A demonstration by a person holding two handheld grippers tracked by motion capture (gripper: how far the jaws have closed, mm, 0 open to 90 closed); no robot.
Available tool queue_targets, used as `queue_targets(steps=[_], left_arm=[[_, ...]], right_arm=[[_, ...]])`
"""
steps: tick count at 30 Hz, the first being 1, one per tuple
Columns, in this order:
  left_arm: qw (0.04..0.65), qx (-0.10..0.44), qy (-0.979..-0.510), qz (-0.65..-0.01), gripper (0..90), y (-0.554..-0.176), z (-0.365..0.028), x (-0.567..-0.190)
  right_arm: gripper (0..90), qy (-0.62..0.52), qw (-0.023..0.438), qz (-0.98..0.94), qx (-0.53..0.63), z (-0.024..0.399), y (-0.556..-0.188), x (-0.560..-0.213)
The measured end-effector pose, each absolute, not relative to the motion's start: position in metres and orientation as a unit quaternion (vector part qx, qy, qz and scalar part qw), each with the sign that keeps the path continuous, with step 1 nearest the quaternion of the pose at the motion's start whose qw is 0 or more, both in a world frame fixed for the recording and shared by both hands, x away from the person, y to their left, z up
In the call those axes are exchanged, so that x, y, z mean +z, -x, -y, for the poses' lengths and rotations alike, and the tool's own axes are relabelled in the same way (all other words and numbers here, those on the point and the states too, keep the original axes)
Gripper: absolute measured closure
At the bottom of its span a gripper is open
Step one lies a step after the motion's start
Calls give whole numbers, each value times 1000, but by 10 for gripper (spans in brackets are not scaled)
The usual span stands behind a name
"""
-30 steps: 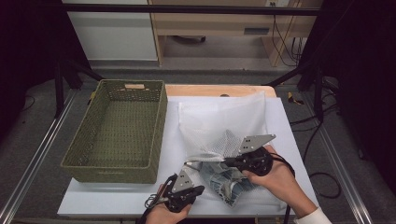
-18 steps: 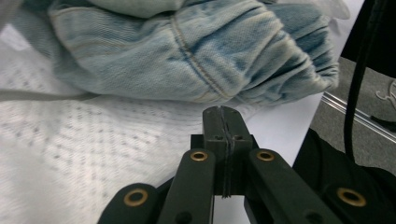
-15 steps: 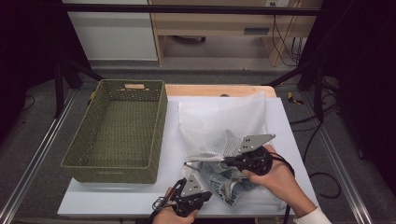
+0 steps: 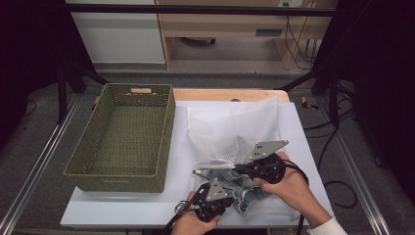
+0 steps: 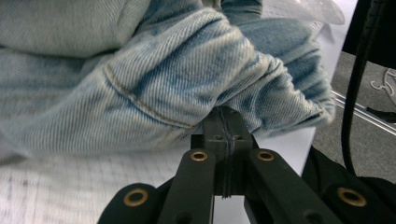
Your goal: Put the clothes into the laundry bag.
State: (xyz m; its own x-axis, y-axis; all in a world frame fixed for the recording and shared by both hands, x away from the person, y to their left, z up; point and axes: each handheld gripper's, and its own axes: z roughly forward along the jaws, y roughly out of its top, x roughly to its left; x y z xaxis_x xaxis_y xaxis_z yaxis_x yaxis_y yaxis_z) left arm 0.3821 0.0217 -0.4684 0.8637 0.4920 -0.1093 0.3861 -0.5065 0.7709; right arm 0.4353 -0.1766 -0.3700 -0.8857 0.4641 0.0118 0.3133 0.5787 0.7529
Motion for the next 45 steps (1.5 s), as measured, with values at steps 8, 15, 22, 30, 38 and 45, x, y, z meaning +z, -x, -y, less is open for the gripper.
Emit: queue_targets(steps=[8,15,22,30,38,45], left_arm=[[439,70,-858,-258,900,-393,-16,-464],[446,87,-850,-266,900,-404,-13,-456],[450,100,-845,-272,900,-412,-10,-455],[453,113,-836,-288,900,-424,-7,-456],[451,125,-832,-296,900,-432,-4,-456],[456,131,-825,-307,900,-436,-3,-457]], right_arm=[[900,-222,93,-883,402,179,-434,-371],[900,-225,96,-881,404,180,-432,-371],[900,-229,96,-881,403,183,-432,-372],[900,-232,95,-881,402,186,-429,-374],[900,-235,94,-880,403,188,-429,-379],[900,-235,93,-882,397,189,-426,-383]])
